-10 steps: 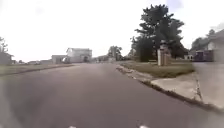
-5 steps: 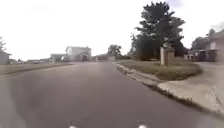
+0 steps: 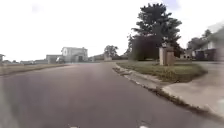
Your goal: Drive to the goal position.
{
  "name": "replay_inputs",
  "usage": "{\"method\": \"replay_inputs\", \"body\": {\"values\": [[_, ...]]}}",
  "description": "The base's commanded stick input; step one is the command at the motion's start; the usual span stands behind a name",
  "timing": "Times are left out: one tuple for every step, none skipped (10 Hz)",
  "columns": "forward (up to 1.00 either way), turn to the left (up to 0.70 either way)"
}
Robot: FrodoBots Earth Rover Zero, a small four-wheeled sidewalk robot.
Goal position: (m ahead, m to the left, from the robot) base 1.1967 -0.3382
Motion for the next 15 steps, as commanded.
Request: {"method": "replay_inputs", "body": {"values": [[1.0, -0.04], [1.0, -0.01], [1.0, 0.0], [1.0, 0.0], [1.0, 0.0], [1.0, 0.0], [1.0, 0.0], [1.0, 0.0], [1.0, 0.0], [1.0, 0.0], [1.0, 0.0], [1.0, 0.0], [1.0, 0.0], [1.0, 0.0], [1.0, 0.0]]}}
